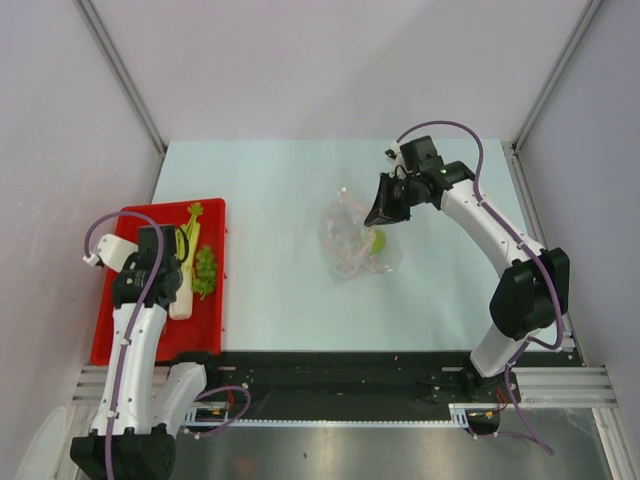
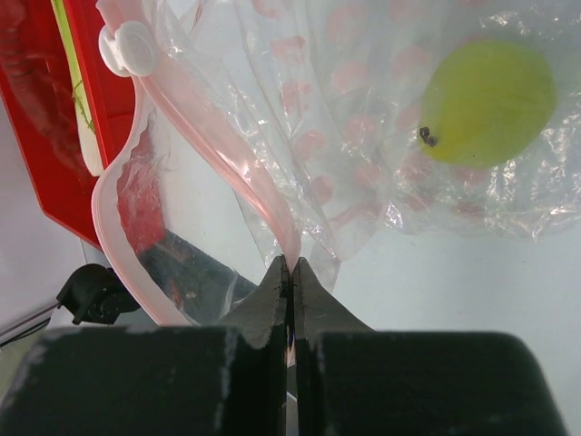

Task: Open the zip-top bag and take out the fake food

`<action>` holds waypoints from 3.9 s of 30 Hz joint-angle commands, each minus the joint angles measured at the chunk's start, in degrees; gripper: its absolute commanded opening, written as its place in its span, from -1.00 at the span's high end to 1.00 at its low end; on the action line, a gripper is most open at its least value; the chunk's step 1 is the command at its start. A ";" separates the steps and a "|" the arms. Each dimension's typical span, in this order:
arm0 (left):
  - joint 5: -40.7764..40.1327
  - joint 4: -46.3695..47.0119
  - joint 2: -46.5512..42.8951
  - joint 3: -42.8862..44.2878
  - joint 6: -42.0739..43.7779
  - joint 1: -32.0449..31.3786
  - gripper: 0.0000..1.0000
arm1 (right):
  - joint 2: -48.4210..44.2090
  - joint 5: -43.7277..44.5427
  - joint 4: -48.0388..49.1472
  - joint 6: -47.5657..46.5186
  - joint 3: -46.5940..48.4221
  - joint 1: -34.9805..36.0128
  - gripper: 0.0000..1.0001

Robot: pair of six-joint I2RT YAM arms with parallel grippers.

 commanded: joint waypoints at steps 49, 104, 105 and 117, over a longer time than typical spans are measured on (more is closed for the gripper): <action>48.76 39.27 39.38 21.36 35.34 -42.01 0.86 | -3.76 -3.70 1.17 1.49 -2.20 0.84 1.00; 37.33 52.80 53.62 19.15 38.07 -44.64 -0.03 | -1.83 -26.99 18.04 27.77 -3.96 -5.31 1.00; 37.42 52.45 54.68 20.29 37.72 -44.73 -0.03 | -1.31 -27.78 18.13 27.51 -3.96 -7.15 1.00; 35.92 52.27 66.46 32.78 39.47 -45.87 -0.14 | 3.00 -29.63 11.37 20.04 -3.96 -13.49 1.00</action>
